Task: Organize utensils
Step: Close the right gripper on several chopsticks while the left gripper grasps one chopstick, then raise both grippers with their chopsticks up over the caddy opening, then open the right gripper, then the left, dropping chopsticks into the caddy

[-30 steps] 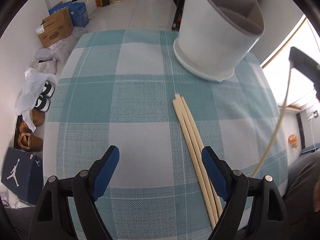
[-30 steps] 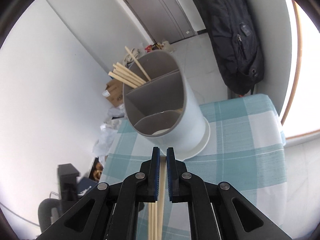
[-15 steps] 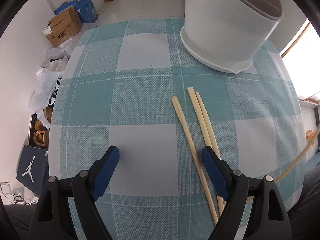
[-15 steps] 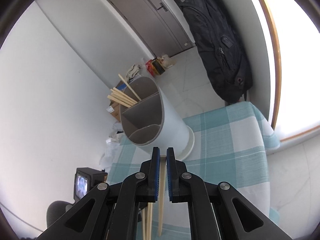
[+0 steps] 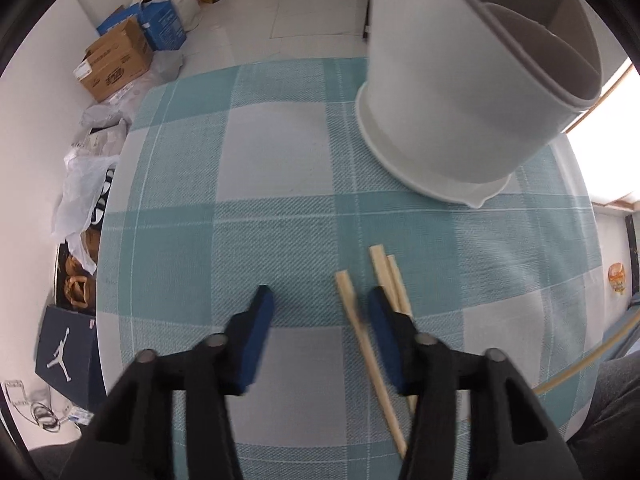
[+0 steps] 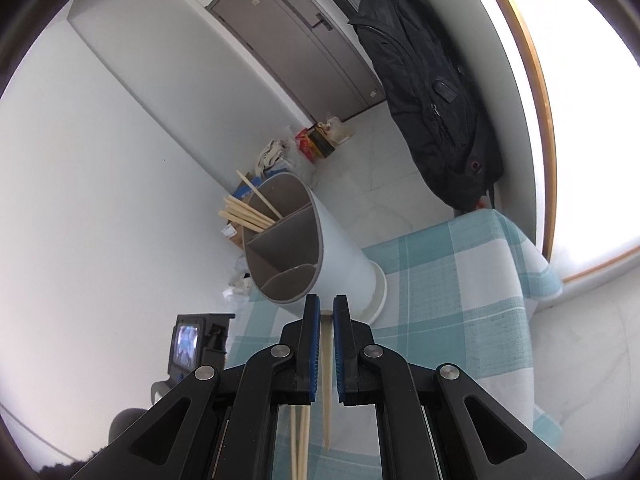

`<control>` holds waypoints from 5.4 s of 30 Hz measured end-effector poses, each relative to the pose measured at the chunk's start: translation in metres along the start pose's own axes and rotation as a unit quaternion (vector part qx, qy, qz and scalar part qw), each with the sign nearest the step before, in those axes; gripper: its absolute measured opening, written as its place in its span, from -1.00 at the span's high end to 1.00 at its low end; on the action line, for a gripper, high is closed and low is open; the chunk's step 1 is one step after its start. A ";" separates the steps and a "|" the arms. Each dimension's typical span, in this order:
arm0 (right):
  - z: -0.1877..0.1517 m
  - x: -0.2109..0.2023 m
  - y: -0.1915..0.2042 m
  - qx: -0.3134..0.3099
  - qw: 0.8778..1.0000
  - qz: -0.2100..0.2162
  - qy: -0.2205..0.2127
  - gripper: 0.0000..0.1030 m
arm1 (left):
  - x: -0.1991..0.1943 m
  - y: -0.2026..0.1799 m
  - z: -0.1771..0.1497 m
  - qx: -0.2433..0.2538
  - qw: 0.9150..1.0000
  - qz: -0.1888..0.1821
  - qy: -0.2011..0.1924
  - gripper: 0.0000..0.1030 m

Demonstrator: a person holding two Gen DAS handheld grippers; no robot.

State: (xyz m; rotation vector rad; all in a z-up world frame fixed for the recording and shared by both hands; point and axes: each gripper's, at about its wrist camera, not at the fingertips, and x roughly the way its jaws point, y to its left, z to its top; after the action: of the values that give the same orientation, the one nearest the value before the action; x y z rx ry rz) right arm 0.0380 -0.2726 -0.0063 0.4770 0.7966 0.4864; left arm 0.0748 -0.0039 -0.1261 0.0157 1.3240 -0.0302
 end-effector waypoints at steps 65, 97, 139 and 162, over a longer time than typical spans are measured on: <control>0.047 -0.038 0.117 -0.158 0.984 -0.015 -0.076 0.89 | -0.200 0.016 0.017 -0.036 0.942 -0.149 -0.300 0.95; 0.188 0.041 0.149 -0.260 0.962 -0.041 -0.069 0.89 | -0.192 0.029 0.140 -0.091 0.920 -0.171 -0.340 0.95; 0.157 0.094 0.114 -0.159 0.986 0.030 0.036 0.77 | -0.170 0.039 0.113 -0.042 0.922 -0.242 -0.300 0.94; 0.103 0.005 0.126 -0.135 0.990 0.025 -0.038 -0.39 | -0.222 0.047 0.046 -0.075 0.923 -0.152 -0.344 -0.33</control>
State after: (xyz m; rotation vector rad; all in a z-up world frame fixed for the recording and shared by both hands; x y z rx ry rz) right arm 0.0909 -0.1931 0.1258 0.2630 0.6361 0.6094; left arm 0.0667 0.0452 0.1002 -0.3076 0.6091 -0.1825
